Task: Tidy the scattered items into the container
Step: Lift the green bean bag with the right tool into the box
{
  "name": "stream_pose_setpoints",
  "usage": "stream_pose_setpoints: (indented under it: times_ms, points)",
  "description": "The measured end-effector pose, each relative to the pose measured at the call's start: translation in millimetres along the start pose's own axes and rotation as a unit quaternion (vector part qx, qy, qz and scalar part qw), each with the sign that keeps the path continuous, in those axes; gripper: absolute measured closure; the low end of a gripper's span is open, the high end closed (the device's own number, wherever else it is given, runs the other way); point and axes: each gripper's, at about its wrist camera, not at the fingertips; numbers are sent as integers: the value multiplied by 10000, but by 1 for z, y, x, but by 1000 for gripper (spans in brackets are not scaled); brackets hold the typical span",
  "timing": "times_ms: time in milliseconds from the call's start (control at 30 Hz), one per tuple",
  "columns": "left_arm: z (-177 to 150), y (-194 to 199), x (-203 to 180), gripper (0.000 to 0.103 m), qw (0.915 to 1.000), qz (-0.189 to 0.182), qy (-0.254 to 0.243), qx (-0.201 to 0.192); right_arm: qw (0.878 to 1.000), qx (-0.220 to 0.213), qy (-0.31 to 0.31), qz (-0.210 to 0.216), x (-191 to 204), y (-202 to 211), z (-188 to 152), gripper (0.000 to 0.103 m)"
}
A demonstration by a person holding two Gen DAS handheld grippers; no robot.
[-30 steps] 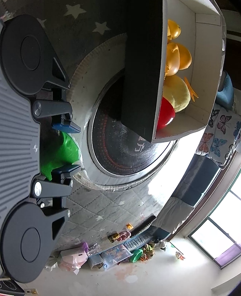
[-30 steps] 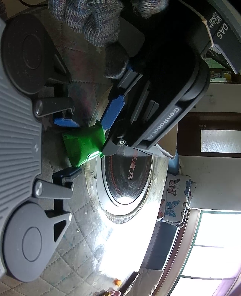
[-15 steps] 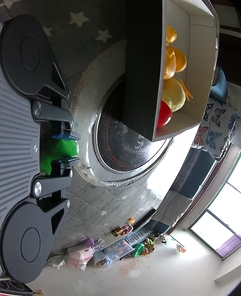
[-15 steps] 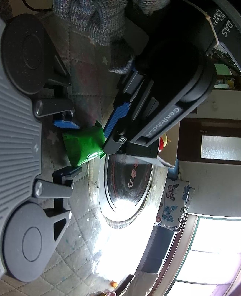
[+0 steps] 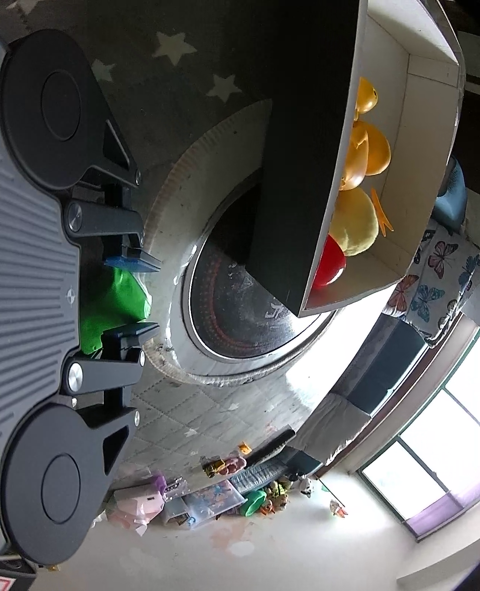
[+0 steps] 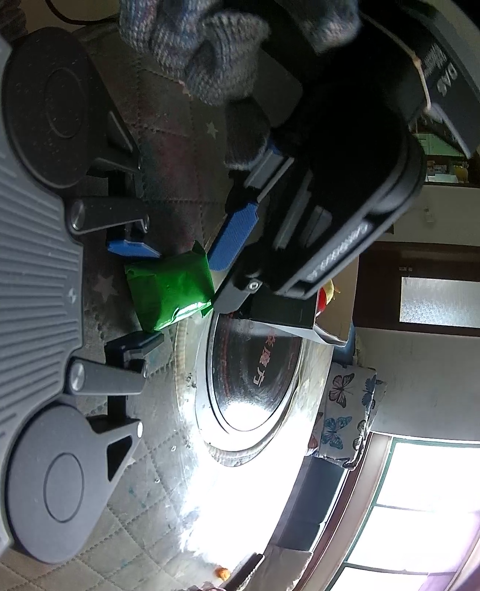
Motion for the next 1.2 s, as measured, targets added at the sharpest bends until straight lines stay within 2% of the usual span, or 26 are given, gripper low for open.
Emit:
stream_pose_setpoints:
  times_ms: [167, 400, 600, 867, 1033, 1200]
  points:
    - [1, -6, 0, 67, 9999, 69, 12, 89, 10000, -17, -29, 41, -1, -1, -1, 62]
    - [0, -6, -1, 67, 9998, 59, -58, 174, 10000, -40, -22, 60, -1, -1, -3, 63]
    - [-1, 9, 3, 68, 10000, 45, -35, 22, 9998, -89, 97, 137, 4, 1, 2, 64]
    - [29, 51, 4, 69, 9980, -2, -72, -627, 9976, -457, 471, 210, 15, -5, 46, 65]
    - [63, 70, 9, 69, 9948, 90, -5, -1011, 9944, -710, 738, 260, 22, -18, 84, 65]
    - [101, 71, 18, 69, 9921, 244, 98, -1231, 9930, -801, 802, 330, 24, -47, 122, 65]
Point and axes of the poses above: each gripper's, at about its wrist camera, not at the fingertips, and y roughly against the way its jaws point, x to its left, z to its top, and after that the axes turned 2 degrees about z, right-handed
